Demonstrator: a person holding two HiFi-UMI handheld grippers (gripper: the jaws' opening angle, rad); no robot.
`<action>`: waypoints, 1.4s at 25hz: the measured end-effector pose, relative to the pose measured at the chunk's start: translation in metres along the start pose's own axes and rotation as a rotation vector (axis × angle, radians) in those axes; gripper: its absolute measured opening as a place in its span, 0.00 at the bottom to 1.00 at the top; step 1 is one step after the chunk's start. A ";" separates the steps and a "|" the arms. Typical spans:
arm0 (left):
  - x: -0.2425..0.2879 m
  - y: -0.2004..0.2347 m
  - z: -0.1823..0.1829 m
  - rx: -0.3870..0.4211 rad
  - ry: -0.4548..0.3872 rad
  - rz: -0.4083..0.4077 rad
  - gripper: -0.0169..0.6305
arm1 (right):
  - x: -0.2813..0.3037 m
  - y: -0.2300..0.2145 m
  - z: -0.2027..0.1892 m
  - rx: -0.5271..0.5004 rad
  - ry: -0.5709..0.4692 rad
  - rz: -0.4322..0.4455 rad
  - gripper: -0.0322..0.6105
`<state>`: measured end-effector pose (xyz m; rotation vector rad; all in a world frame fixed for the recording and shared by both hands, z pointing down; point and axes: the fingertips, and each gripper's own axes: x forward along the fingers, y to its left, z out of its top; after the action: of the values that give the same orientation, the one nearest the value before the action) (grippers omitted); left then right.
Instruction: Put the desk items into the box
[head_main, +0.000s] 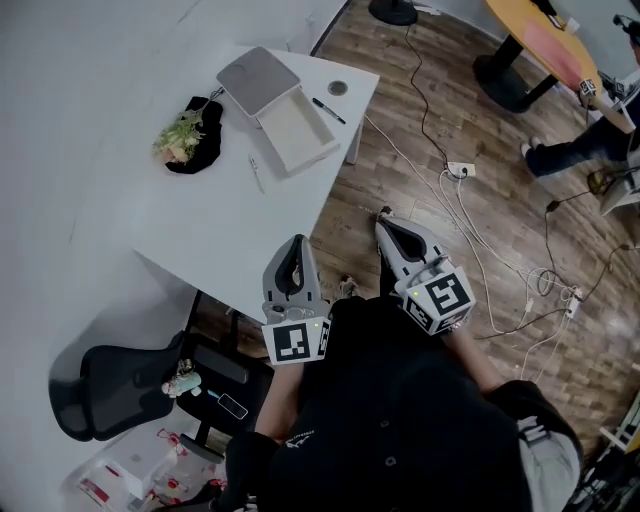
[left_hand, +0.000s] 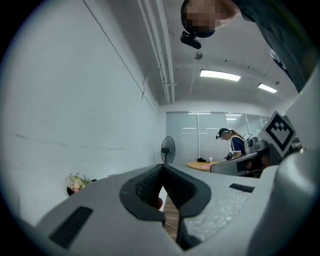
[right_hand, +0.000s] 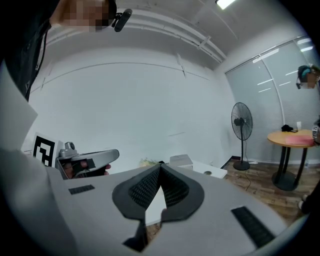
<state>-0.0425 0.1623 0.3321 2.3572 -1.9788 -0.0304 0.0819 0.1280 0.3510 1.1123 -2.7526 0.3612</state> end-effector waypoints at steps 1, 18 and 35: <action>0.001 0.005 -0.002 -0.002 0.005 0.021 0.04 | 0.007 0.000 0.001 -0.005 0.003 0.017 0.05; 0.100 0.069 0.001 0.016 0.036 0.350 0.04 | 0.158 -0.053 0.045 -0.060 0.072 0.355 0.05; 0.155 0.085 -0.001 -0.004 0.042 0.733 0.04 | 0.245 -0.086 0.069 -0.130 0.126 0.717 0.05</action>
<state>-0.0987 -0.0049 0.3421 1.4767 -2.6628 0.0504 -0.0360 -0.1135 0.3543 0.0348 -2.9091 0.3040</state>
